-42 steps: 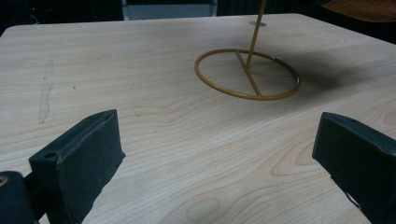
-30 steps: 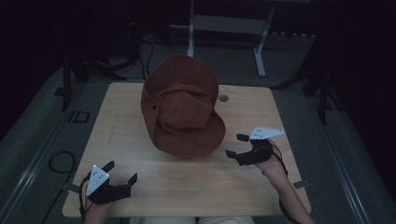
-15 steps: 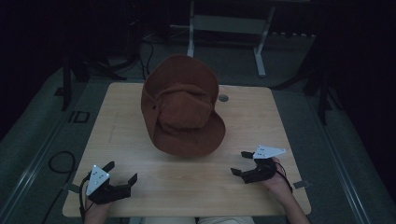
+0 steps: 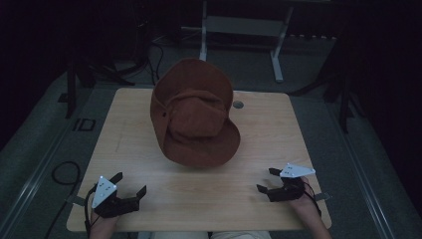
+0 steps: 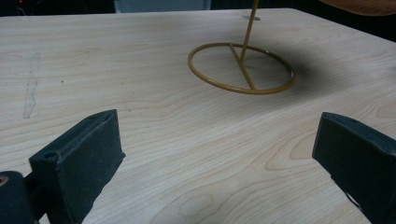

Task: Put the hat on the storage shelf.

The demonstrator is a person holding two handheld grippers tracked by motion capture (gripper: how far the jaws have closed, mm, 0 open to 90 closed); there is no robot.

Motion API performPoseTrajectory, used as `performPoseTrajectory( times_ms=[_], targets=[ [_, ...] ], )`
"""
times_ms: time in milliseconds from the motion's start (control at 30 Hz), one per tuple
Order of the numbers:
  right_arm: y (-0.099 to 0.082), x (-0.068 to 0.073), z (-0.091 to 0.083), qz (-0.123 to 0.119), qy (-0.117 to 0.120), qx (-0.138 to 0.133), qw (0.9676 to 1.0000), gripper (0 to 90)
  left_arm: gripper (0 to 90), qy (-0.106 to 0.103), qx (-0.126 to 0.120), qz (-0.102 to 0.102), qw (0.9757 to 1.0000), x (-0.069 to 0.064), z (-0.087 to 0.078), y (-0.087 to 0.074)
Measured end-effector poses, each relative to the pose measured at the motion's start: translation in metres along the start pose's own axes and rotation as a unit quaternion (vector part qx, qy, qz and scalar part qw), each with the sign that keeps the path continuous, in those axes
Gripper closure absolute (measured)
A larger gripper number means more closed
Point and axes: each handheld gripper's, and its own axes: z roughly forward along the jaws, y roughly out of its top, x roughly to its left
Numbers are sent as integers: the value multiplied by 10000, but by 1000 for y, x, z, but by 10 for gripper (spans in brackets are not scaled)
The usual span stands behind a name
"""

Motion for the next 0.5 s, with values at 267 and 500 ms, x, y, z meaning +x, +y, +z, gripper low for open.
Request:
performPoseTrajectory(
  times_ms=[267, 500],
  targets=[
    [-8, -5, -6, 67, -160, 9, 9998, 141, 19, 19, 6, -18, 10000, 1, 0, 0],
    [-9, -2, -2, -97, -247, 168, 9995, 141, 20, 3, 26, -3, 10000, 0, -1, -1]
  ],
)
